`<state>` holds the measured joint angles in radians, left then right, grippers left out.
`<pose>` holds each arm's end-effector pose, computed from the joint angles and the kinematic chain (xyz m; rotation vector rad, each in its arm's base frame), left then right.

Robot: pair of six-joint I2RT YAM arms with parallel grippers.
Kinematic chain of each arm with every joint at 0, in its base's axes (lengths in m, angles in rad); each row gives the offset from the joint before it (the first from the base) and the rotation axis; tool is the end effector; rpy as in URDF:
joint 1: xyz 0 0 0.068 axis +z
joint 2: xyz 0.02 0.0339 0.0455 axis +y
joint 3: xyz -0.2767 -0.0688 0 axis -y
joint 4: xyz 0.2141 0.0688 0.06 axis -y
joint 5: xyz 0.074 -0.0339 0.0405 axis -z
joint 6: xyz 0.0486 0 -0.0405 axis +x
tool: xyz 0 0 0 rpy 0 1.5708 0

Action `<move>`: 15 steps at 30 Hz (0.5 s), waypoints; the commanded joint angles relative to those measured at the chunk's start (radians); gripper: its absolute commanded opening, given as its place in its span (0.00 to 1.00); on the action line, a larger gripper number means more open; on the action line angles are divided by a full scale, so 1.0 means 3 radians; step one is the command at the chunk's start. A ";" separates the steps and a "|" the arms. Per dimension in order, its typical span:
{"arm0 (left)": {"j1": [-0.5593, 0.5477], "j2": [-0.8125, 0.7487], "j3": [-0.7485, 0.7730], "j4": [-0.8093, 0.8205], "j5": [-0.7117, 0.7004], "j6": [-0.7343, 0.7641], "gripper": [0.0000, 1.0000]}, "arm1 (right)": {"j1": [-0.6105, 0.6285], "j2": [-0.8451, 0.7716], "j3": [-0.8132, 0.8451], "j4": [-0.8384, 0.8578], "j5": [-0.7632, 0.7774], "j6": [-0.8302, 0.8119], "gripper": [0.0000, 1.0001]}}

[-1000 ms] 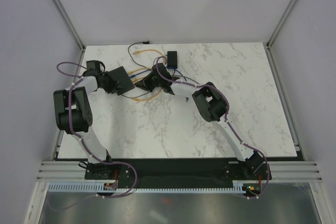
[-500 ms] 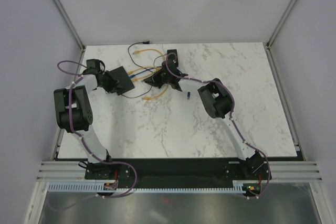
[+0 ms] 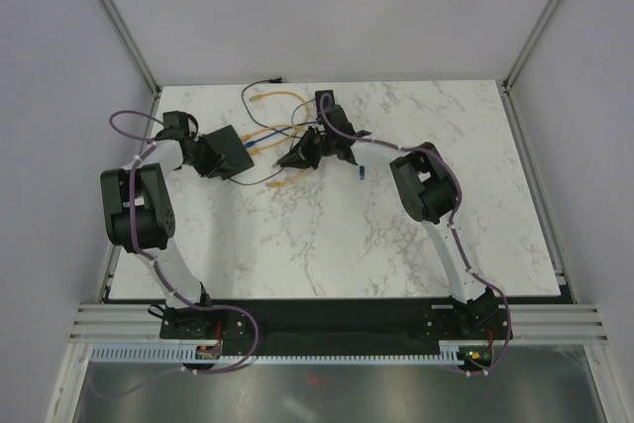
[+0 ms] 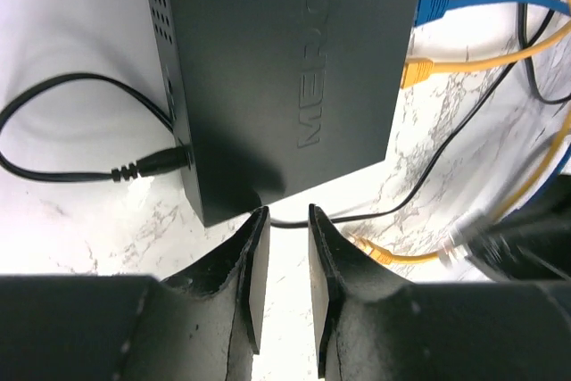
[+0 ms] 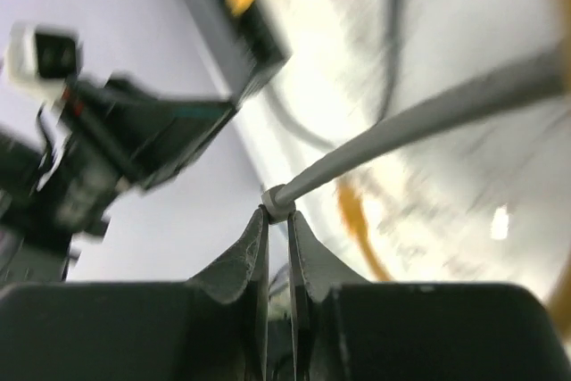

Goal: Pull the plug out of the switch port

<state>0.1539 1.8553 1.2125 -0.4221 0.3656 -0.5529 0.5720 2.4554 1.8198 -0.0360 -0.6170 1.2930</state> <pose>0.3612 0.0385 0.1943 -0.7990 2.5323 -0.6165 0.4312 0.3111 0.1393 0.5535 2.6237 1.5303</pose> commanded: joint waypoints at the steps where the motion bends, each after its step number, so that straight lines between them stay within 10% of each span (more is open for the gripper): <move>1: -0.0048 -0.0227 -0.0023 -0.0122 0.0008 0.0181 0.32 | 0.0011 -0.0560 -0.0226 0.0398 -0.0703 -0.0052 0.00; 10: -0.0058 -0.0376 -0.0135 -0.0117 0.0065 0.0243 0.32 | -0.0168 -0.0837 -0.0820 0.4564 -0.0751 0.2622 0.00; 15: -0.0063 -0.0411 -0.0151 -0.0117 0.0095 0.0258 0.32 | -0.0475 -0.1132 -0.1120 0.4207 -0.0653 0.2298 0.00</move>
<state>0.1379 1.7798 1.1713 -0.4484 0.3687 -0.5213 0.4946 2.2101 1.5414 1.0866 -0.8368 1.9057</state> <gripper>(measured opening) 0.317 0.153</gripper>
